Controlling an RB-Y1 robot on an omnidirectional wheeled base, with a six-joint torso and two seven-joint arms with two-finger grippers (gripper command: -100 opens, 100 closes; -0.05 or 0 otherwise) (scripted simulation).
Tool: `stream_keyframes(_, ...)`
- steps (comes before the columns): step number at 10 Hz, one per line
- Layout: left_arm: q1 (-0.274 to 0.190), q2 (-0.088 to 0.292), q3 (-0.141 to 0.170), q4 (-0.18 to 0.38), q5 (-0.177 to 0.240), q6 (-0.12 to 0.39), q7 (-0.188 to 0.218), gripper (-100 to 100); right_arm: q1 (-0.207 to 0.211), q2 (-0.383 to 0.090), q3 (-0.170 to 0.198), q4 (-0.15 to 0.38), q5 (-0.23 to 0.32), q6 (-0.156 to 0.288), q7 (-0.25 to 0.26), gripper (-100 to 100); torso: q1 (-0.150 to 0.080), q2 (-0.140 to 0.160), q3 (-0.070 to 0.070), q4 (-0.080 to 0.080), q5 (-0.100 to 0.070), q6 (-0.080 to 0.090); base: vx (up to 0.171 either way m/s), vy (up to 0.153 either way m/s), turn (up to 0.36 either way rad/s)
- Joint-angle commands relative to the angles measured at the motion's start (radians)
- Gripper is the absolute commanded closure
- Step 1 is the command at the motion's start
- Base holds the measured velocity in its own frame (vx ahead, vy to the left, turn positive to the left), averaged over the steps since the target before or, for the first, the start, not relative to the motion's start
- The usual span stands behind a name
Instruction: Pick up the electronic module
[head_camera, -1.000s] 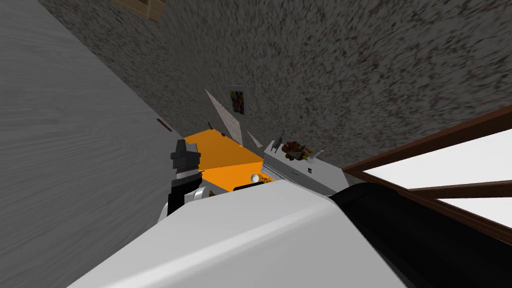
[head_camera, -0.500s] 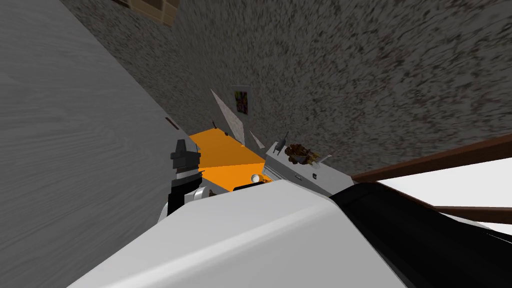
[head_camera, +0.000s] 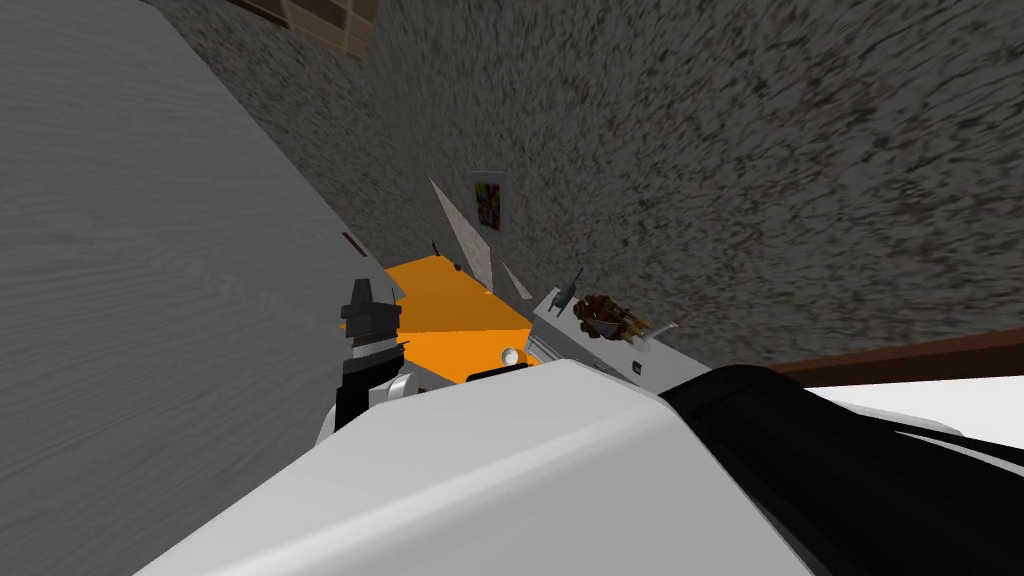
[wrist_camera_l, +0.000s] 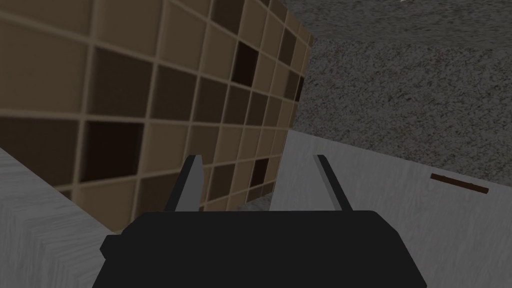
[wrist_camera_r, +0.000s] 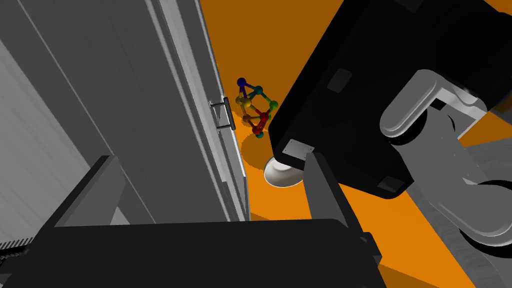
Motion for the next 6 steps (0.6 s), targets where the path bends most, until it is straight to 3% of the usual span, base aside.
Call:
stream_keyframes(1, 0.0, 0.0, 0.0, 0.0, 0.0, 0.0, 0.0, 0, -0.016, -0.037, 0.026, -0.003, -0.006, 0.007, 0.015, -100, 0.0, 0.0, 0.0, 0.0, 0.0, 0.0, 0.068, -0.086, 0.19)
stream_keyframes(4, 0.0, 0.0, 0.0, 0.0, 0.0, 0.0, 0.0, 0, -0.046, -0.058, 0.052, 0.012, -0.014, 0.005, 0.043, -100, -0.002, -0.002, -0.001, 0.0, -0.001, 0.001, 0.074, -0.109, 0.113)
stream_keyframes(6, 0.0, 0.0, 0.0, 0.0, 0.0, 0.0, 0.0, 0, -0.081, -0.044, 0.081, 0.009, -0.026, 0.0, 0.072, -100, -0.004, -0.002, -0.001, 0.0, -0.001, 0.0, 0.057, -0.136, 0.169)
